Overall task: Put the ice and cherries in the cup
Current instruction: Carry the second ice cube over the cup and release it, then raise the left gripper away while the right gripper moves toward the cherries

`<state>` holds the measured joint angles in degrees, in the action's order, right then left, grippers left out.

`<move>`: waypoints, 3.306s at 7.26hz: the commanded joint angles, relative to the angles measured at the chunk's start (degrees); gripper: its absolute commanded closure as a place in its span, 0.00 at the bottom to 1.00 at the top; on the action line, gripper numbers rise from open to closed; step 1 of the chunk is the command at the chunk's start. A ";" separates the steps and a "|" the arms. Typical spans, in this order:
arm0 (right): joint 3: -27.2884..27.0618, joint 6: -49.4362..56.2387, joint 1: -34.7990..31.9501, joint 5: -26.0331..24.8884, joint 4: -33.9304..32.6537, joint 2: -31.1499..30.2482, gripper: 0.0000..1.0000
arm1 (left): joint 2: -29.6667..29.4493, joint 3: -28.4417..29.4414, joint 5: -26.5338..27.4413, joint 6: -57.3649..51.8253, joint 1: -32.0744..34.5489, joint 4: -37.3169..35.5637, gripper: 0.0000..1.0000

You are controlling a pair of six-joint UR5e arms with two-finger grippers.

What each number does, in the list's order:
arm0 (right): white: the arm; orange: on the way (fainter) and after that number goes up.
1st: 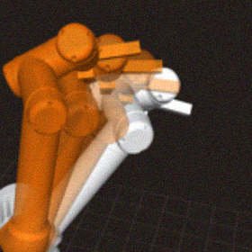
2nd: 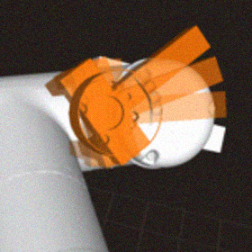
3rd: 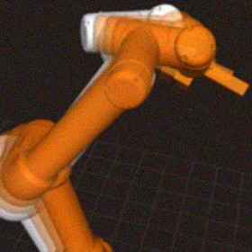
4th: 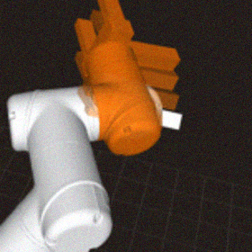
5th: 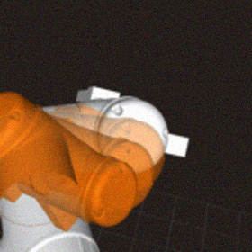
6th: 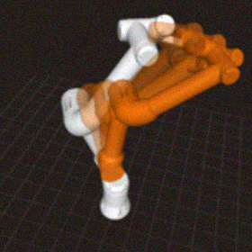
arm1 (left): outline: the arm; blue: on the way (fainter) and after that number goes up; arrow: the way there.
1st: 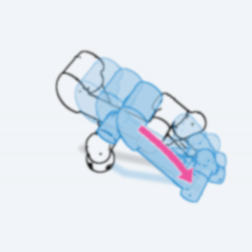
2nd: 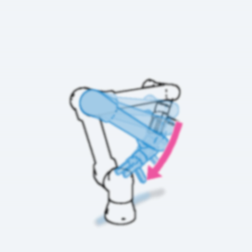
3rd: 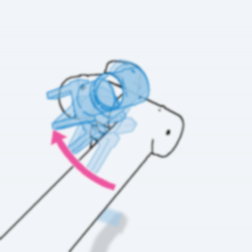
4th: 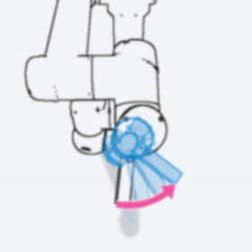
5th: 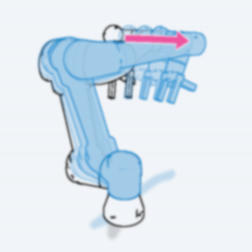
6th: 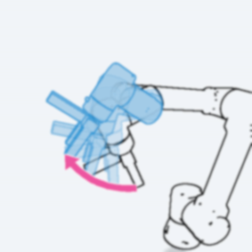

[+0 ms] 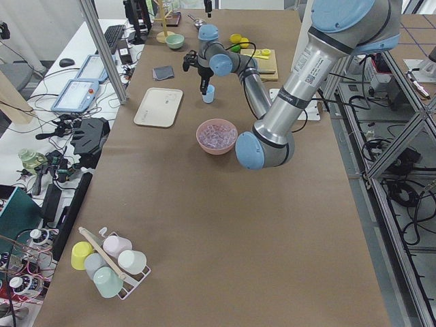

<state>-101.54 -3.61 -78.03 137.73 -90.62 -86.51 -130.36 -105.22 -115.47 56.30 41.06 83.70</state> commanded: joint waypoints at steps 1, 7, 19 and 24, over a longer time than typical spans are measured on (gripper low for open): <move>-0.15 0.53 -0.11 -0.18 0.00 -0.06 0.00 | -5.51 7.72 2.08 0.30 -2.47 3.18 1.00; -4.72 0.36 -2.22 -0.18 0.00 -3.84 0.00 | -12.28 20.92 10.69 5.49 -10.03 11.30 1.00; -5.70 -15.05 11.62 -0.68 14.35 -4.63 0.02 | 4.23 6.61 -0.46 0.57 5.33 11.13 0.03; 3.46 -18.36 24.58 -10.00 27.25 0.73 0.01 | 4.50 8.54 0.42 -1.02 6.57 11.39 0.03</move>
<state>-98.40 -21.86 -55.38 130.24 -64.07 -85.92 -125.82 -96.79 -115.04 55.40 47.54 95.02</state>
